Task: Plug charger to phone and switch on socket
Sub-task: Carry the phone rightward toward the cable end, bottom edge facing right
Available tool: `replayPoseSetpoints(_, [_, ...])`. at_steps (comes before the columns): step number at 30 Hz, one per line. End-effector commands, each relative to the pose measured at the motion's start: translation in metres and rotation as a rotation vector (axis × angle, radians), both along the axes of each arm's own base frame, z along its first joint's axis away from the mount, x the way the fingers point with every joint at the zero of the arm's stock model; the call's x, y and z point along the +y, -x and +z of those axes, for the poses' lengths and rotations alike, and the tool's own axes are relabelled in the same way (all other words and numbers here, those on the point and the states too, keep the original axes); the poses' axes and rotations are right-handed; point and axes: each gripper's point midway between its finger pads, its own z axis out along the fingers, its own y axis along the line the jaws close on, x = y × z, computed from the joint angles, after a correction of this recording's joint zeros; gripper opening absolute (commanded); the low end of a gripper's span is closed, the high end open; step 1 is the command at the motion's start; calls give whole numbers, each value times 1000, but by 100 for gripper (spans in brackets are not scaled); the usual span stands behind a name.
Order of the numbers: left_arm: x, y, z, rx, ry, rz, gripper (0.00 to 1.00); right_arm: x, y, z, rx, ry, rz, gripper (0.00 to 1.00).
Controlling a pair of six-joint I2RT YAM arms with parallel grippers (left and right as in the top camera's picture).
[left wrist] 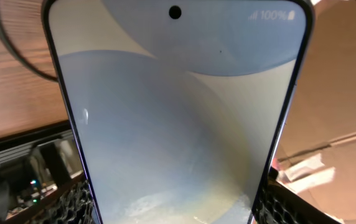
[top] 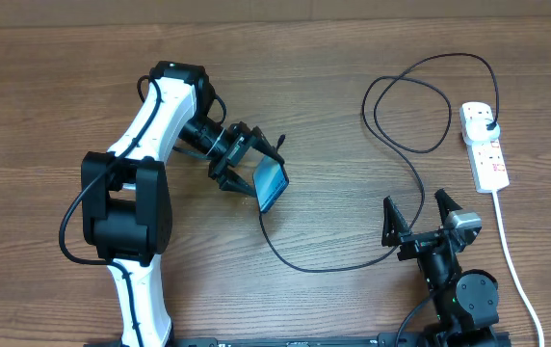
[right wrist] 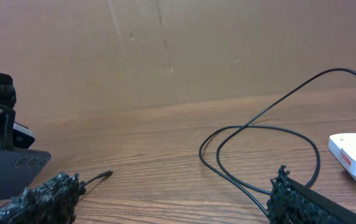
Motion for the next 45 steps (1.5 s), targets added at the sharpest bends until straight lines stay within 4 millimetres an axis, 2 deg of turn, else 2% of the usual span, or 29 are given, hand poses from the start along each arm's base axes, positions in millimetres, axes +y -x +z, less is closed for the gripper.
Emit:
replayPoseSetpoints(1, [-13,-13,24,16,125,76,20,-1,0,-2,-4,7,-3,100])
replayPoseSetpoints(4, [-17,-17,32,63,161,120,19,-1,0,-2,-3,7,-3,100])
replayPoseSetpoints(15, [-17,-17,32,223,92,198,20,-1,0,-2,-4,7,-3,100])
replayPoseSetpoints(32, [-17,-19,29,200,86,193,19,-1,0,-2,-4,7,-3,100])
replayPoseSetpoints(35, [-15,-20,25,181,68,185,18,-1,0,-2,-3,7,-3,100])
replayPoseSetpoints(45, [7,-21,-16,60,-160,115,18,-1,0,-2,-3,7,-3,100])
